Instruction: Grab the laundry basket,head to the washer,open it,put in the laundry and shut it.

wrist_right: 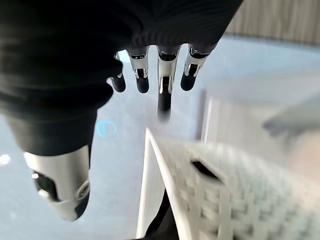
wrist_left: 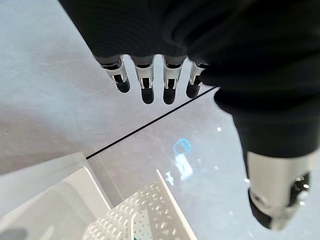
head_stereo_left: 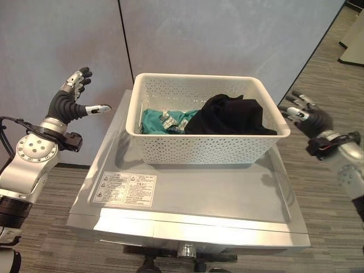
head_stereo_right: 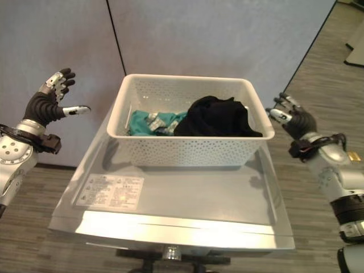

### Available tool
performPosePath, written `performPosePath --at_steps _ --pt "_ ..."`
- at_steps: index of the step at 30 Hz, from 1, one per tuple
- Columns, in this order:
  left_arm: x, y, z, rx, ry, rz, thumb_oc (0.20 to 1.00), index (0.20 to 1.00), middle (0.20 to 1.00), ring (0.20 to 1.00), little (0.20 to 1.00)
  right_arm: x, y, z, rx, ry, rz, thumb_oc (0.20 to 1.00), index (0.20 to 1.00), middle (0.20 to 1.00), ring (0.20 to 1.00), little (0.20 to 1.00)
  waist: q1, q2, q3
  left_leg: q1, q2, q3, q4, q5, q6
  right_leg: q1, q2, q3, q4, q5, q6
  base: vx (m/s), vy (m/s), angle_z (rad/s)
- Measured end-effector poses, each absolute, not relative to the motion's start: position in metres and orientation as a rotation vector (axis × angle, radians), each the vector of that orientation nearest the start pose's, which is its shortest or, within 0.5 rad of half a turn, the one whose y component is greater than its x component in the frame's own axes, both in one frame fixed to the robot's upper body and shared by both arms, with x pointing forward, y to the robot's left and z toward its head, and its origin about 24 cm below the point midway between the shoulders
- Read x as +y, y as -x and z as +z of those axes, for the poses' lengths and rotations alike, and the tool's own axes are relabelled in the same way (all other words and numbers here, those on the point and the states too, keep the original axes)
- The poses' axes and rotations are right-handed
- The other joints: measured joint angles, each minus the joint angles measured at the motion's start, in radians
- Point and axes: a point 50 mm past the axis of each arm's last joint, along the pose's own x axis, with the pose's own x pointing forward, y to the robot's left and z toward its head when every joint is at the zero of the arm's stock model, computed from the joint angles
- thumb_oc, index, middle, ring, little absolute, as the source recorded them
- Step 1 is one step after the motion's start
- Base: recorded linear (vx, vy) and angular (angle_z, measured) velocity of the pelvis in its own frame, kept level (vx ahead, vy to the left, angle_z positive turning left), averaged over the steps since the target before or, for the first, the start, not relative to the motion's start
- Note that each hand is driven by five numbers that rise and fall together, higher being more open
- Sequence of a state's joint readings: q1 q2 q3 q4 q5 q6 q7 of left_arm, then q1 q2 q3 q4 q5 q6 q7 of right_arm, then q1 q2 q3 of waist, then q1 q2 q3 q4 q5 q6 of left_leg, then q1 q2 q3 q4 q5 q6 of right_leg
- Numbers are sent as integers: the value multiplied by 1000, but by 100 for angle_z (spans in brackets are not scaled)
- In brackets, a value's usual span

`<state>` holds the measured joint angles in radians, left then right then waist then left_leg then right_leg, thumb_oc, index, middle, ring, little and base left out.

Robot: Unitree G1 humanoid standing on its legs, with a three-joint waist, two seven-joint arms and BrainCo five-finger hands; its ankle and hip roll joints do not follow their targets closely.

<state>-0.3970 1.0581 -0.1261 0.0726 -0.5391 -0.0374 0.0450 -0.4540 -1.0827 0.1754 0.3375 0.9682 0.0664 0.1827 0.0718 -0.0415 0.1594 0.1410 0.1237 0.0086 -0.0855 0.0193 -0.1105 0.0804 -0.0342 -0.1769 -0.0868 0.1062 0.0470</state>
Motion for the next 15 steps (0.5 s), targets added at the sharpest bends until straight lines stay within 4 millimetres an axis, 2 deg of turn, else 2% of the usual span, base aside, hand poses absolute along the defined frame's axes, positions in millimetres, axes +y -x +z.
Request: performPosePath --at_steps 4,7,8,10,11,13,14,15 --pt "291 -294 212 -255 -556 -7 1000 1000 1000 1000 1000 -345 -297 194 12 227 13 1000 1000 1000 1000 1000 -6 -2 1 4 1 1 0 0 0 3 0 1 0 -1 1 0 0 0" --pt "305 -284 198 -196 -587 28 1000 1000 1000 1000 1000 -354 -287 182 52 231 -9 1000 1000 1000 1000 1000 -11 -2 2 10 1 2 -2 0 0 7 0 2 0 -10 10 8 2 -1" --pt "318 -271 188 -171 -560 75 1000 1000 1000 1000 1000 -355 -279 180 45 221 -7 1000 1000 1000 1000 1000 -19 0 4 12 1 4 -4 -1 0 7 0 4 -1 -14 9 0 0 0" --pt "335 -259 171 -98 -528 143 1000 1000 1000 1000 1000 -361 -270 171 65 204 -27 1000 1000 1000 1000 1000 -25 1 4 13 1 4 -4 -2 1 8 1 5 0 -15 8 0 0 0" --pt "347 -248 154 -44 -486 200 1000 1000 1000 1000 1000 -366 -263 163 76 179 -50 1000 1000 1000 1000 1000 -25 2 4 14 1 6 -4 -3 3 7 1 6 -3 -17 7 0 0 0" --pt "356 -239 139 6 -456 245 1000 1000 1000 1000 1000 -372 -253 156 77 154 -82 1000 1000 1000 1000 1000 -26 1 5 13 1 6 -4 -3 4 7 1 6 -1 -17 7 0 0 0" --pt "363 -228 129 24 -431 299 1000 1000 1000 1000 1000 -375 -246 152 60 127 -110 1000 1000 1000 1000 1000 -27 1 5 13 1 7 -4 -5 5 6 0 7 -3 -18 7 0 0 0" --pt "377 -209 108 107 -395 389 1000 1000 1000 1000 1000 -384 -232 139 95 122 -171 1000 1000 1000 1000 1000 -27 1 5 13 0 7 -4 -7 6 7 0 7 -8 -22 8 0 0 0"
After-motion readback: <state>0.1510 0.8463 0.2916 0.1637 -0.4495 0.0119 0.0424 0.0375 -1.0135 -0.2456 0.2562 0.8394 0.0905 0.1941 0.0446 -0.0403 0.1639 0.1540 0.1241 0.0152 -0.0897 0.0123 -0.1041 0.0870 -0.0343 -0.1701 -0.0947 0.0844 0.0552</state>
